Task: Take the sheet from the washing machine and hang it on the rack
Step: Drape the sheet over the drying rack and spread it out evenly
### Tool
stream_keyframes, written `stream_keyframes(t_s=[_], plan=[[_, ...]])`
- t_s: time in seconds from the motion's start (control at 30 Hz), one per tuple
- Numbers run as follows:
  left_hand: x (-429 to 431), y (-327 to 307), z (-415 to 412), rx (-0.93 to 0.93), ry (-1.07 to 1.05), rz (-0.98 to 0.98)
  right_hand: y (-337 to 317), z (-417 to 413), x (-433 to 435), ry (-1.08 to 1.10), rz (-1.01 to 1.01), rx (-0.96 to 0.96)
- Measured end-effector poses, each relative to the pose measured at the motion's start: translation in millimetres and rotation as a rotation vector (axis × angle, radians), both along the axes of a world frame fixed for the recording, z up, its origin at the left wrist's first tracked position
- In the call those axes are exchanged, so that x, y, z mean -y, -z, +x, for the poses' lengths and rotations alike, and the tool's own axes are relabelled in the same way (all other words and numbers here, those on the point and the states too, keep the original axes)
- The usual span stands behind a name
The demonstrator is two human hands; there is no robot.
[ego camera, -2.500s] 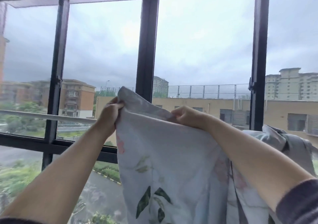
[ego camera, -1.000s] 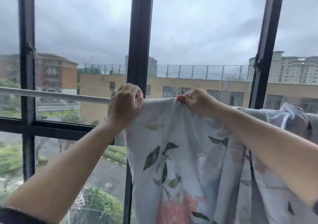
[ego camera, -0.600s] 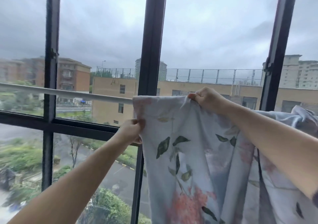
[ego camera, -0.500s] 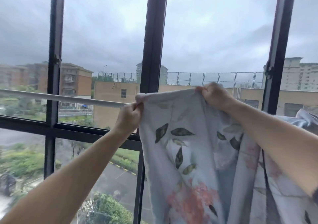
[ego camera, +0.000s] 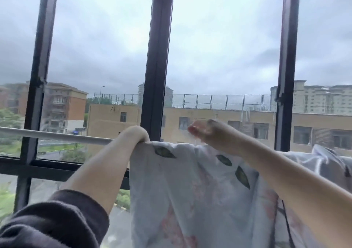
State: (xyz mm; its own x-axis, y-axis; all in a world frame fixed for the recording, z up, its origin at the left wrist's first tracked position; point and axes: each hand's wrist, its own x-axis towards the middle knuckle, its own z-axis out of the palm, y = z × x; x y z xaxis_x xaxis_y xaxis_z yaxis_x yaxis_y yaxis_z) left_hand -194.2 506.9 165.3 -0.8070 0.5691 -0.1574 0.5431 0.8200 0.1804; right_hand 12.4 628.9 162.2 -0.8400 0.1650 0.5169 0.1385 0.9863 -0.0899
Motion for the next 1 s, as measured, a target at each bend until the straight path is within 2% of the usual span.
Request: stream_keyframes(t_s=[0.07, 0.17, 0.23, 0.27, 0.33, 0.4, 0.57, 0.63, 0.7, 0.87, 1.0], plan=[[-8.6, 4.9, -5.1, -0.010, -0.050, 0.076, 16.8, -1.0, -1.1, 0.064, 0.076, 0.112], [-11.4, 23.2, 3.1, -0.434, -0.087, 0.606, 32.2, -12.8, -14.9, 0.083, 0.052, -0.073], [-4.8, 38.2, 17.8, -0.669, 0.022, 0.945, 34.7, -17.8, -22.6, 0.065, 0.006, -0.160], [0.1, 47.5, 26.1, -0.752, 0.091, 1.048, 34.3, -19.6, -24.3, 0.062, 0.005, -0.176], [7.7, 70.7, 35.9, -0.875, 0.206, 1.102, 33.8, -23.1, -24.6, 0.062, -0.003, -0.186], [12.6, 89.8, 35.3, -0.976, 0.239, 1.051, 33.0, -26.6, -24.9, 0.061, -0.032, -0.192], [26.2, 109.0, 35.2, -1.129, 0.095, 0.966, 16.4, -28.7, -30.1, 0.036, -0.117, -0.314], [30.6, 115.7, 43.4, -1.091, 0.067, 0.989, 4.7, -30.3, -34.4, 0.038, -0.153, -0.386], [32.0, 123.4, 54.6, -0.959, 0.091, 0.997, -4.0, -34.3, -39.8, 0.049, -0.174, -0.432], [15.0, 137.0, 79.3, -0.299, 0.122, 1.089, -6.2, -42.7, -43.2, 0.084, -0.175, -0.429], [6.4, 132.9, 78.6, -0.231, 0.074, 1.201, -1.7, -42.9, -50.6, 0.064, -0.192, -0.405]])
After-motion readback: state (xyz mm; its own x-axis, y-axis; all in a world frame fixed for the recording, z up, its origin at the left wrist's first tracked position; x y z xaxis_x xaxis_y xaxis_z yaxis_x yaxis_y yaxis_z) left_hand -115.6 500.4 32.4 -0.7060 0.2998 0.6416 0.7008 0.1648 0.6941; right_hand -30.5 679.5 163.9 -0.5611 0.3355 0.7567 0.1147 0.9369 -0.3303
